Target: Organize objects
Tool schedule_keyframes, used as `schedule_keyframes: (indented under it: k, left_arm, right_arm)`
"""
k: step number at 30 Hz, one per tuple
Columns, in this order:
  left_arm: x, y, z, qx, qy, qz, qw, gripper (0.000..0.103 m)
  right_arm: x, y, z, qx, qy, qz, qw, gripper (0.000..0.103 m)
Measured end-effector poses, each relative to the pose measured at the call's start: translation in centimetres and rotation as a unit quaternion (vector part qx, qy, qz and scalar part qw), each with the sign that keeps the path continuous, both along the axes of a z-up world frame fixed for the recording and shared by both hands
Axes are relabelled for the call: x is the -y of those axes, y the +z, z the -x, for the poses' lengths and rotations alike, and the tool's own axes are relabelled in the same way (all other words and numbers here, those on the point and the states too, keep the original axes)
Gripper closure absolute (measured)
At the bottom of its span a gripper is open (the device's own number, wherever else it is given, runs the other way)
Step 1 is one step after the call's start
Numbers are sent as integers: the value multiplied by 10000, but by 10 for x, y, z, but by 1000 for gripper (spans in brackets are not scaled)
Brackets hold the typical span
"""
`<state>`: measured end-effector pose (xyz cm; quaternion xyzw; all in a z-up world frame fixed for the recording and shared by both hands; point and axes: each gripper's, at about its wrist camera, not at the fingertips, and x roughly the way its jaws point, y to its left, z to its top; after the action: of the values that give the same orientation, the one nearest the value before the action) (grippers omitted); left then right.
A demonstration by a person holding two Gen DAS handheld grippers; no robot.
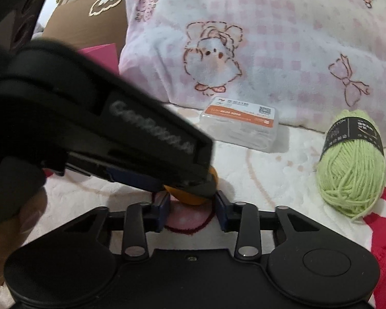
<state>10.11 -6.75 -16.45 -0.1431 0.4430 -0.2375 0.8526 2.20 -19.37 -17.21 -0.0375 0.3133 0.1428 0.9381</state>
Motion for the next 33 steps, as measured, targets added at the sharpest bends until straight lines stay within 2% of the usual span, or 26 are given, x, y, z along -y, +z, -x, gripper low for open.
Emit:
schedule_keyframes:
  k: [4, 8, 15, 17, 23, 28, 33]
  left_arm:
    - [0, 7, 8, 187, -74, -75, 9998, 58]
    - [-4, 10, 12, 104, 12, -116, 9999, 58]
    - [-10, 14, 24, 3, -121, -277, 9995, 61]
    - [-12, 13, 27, -45, -89, -283, 9995, 62]
    - [-20, 19, 34, -58, -241, -344, 9991, 63]
    - [-33, 25, 42, -20, -315, -234, 9992, 63]
    - [-35, 28, 54, -208, -370, -569, 9975, 63]
  right_arm:
    - [-2, 4, 4, 53, 45, 0, 10000, 65]
    - [-7, 4, 10, 52, 136, 53, 9999, 65]
    - [-8, 6, 19, -152, 269, 19, 9995, 65]
    - [-11, 6, 21, -191, 295, 32, 9994, 62]
    - [-17, 5, 31, -85, 393, 120, 9991, 62]
    - [-22, 12, 39, 17, 477, 105, 9988, 62]
    - [-37, 14, 49, -127, 454, 224, 9986, 62]
